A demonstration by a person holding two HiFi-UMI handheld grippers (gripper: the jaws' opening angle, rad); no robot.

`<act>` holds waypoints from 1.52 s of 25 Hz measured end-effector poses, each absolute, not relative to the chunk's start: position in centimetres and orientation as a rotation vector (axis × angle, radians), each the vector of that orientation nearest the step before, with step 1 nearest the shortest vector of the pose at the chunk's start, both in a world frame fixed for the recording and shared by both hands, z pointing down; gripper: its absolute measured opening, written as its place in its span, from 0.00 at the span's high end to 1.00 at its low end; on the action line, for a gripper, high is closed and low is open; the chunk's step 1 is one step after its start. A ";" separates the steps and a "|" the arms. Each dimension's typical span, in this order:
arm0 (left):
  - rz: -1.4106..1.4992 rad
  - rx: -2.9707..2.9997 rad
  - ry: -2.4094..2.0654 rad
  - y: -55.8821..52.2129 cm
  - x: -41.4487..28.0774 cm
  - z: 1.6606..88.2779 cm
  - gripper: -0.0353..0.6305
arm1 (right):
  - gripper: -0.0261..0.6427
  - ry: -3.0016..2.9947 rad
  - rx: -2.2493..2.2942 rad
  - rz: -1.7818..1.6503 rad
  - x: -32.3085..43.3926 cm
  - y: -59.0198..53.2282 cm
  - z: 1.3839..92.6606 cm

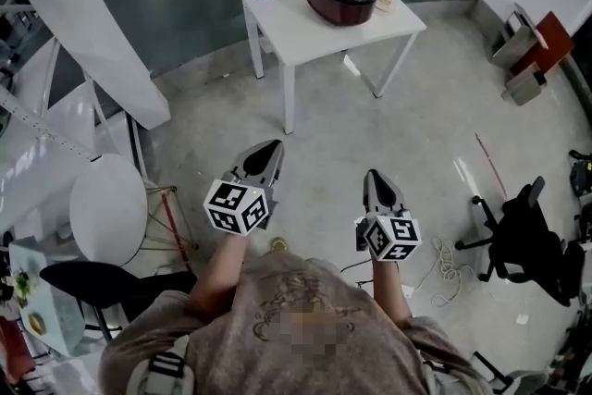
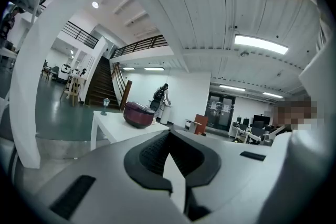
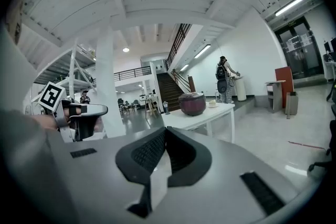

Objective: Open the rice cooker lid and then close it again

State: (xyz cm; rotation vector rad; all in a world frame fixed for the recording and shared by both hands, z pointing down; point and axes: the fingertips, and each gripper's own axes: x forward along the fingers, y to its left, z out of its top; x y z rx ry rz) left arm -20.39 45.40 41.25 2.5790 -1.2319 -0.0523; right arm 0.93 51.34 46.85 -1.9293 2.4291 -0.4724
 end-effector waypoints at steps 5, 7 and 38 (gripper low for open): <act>-0.058 2.583 -1.217 43.5 -22.4 41.5 0.92 | 0.96 2.435 -1.947 -0.464 -1.1 50.0 46.8; -0.064 2.592 -1.197 42.9 -22.7 41.7 0.92 | 0.96 2.424 -1.972 -0.450 -1.3 49.7 46.8; -0.044 2.614 -1.116 26.5 -17.5 43.5 0.92 | 0.96 2.350 -2.016 -0.474 3.2 33.9 49.0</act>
